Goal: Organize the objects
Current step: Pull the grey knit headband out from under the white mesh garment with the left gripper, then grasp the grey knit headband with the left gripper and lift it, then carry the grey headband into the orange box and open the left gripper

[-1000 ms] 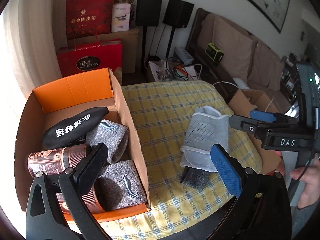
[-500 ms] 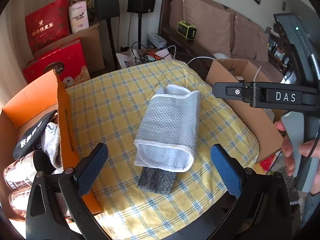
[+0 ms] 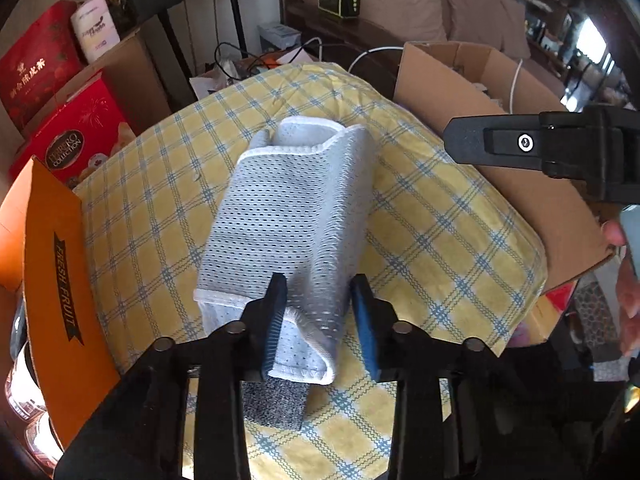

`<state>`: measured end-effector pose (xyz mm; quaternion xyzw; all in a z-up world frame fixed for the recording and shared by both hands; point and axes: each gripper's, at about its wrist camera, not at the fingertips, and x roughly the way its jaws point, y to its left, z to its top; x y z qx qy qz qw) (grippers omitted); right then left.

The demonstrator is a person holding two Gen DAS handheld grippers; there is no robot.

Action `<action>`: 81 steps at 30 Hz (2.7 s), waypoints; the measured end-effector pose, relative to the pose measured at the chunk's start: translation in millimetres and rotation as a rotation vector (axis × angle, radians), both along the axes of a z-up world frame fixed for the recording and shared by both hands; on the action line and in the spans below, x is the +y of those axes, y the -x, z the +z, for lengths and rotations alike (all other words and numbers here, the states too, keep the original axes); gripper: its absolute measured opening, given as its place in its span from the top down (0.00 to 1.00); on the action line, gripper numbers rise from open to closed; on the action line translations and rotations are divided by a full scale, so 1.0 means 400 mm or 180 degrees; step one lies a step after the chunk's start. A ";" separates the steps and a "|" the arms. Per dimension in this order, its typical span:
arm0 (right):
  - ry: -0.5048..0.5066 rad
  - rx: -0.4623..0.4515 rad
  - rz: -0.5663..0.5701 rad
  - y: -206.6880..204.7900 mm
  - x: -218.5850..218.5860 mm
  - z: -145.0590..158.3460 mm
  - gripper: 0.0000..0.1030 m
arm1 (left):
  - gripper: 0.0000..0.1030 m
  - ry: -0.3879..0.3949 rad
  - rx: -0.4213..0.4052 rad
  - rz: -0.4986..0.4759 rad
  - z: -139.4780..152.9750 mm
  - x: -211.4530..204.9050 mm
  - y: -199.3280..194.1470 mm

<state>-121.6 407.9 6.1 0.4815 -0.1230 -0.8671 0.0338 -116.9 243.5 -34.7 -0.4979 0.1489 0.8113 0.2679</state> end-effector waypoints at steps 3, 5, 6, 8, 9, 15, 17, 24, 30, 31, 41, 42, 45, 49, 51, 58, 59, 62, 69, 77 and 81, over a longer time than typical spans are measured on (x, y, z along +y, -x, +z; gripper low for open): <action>0.0009 -0.0013 0.0019 -0.001 0.000 -0.008 0.01 | 0.85 -0.0123 0.0019 -0.0015 0.023 -0.013 0.002; 0.0034 -0.0021 0.0038 0.000 -0.002 -0.015 0.01 | 0.87 -0.0190 0.0077 0.0001 0.050 -0.027 0.007; 0.0046 -0.0030 0.0049 0.002 -0.004 -0.018 0.01 | 0.88 -0.0214 0.0107 0.0023 0.066 -0.036 0.011; 0.0066 -0.0041 0.0064 0.006 -0.010 -0.025 0.01 | 0.88 -0.0258 0.0165 0.0072 0.100 -0.054 0.028; 0.0082 -0.0041 0.0078 0.007 -0.014 -0.027 0.01 | 0.88 -0.0258 0.0205 0.0119 0.116 -0.065 0.038; 0.0169 -0.0042 0.0196 0.019 -0.043 -0.038 0.01 | 0.88 -0.0238 0.0302 0.0488 0.164 -0.156 0.138; 0.0209 -0.0041 0.0216 0.025 -0.051 -0.041 0.01 | 0.87 -0.0209 0.0295 0.0632 0.164 -0.187 0.166; 0.0273 -0.0074 0.0260 0.053 -0.075 -0.061 0.01 | 0.69 -0.0161 0.0404 0.0967 0.159 -0.260 0.200; 0.0239 -0.0068 0.0259 0.090 -0.085 -0.063 0.01 | 0.49 -0.0313 0.0487 0.0757 0.184 -0.249 0.123; 0.0238 -0.0059 0.0256 0.098 -0.086 -0.060 0.01 | 0.48 -0.0342 0.0442 0.0715 0.180 -0.242 0.112; 0.0192 -0.0036 0.0262 0.179 -0.105 -0.055 0.05 | 0.38 -0.0433 0.0049 0.0517 0.068 -0.183 0.012; 0.0197 -0.0039 0.0255 0.188 -0.106 -0.059 0.05 | 0.37 -0.0412 0.0025 0.0511 0.054 -0.179 0.007; 0.0263 -0.0066 0.0257 0.213 -0.112 -0.081 0.06 | 0.36 -0.0349 -0.0040 0.0507 0.013 -0.168 -0.008; 0.0296 -0.0161 0.0220 0.239 -0.118 -0.123 0.11 | 0.36 -0.0298 -0.0090 0.0519 -0.027 -0.162 -0.020; 0.0306 -0.0172 0.0202 0.247 -0.121 -0.136 0.13 | 0.36 -0.0251 -0.0081 0.0510 -0.041 -0.159 -0.023; 0.0199 -0.0196 0.0198 0.271 -0.143 -0.153 0.46 | 0.47 -0.0174 -0.0077 0.0492 -0.066 -0.153 -0.024; 0.0120 -0.0222 0.0226 0.274 -0.153 -0.154 0.55 | 0.58 -0.0152 -0.0091 0.0472 -0.068 -0.150 -0.025; 0.0085 -0.0159 0.0263 0.272 -0.165 -0.145 0.69 | 0.82 -0.0130 -0.0094 0.0429 -0.063 -0.142 -0.029; 0.0042 0.0031 0.0290 0.249 -0.171 -0.085 0.78 | 0.90 -0.0185 -0.0045 0.0455 -0.025 -0.158 -0.030; 0.0098 0.0315 0.0412 0.203 -0.194 0.039 0.82 | 0.90 -0.0457 0.0028 0.0489 0.083 -0.222 -0.024; 0.0117 0.0472 0.0512 0.180 -0.230 0.109 0.82 | 0.90 -0.0542 0.0119 0.0551 0.149 -0.271 -0.008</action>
